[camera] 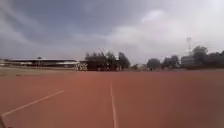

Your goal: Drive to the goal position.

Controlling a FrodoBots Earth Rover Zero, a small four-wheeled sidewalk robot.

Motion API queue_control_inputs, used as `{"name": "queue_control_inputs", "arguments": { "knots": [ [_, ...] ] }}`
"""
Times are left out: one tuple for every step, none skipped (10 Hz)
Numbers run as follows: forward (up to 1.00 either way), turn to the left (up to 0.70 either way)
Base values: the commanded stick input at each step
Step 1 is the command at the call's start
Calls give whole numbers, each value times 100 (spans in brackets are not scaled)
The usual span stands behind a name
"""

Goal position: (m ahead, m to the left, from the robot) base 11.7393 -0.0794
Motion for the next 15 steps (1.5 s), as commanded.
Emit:
{"name": "queue_control_inputs", "arguments": {
  "knots": [
    [70, 0],
    [70, 0],
    [70, 0],
    [70, 0],
    [70, 0],
    [70, 0],
    [70, 0],
    [70, 0],
    [70, 0],
    [70, 0],
    [70, 0],
    [70, 0],
    [70, 0],
    [70, 0],
    [70, 0]
  ]
}}
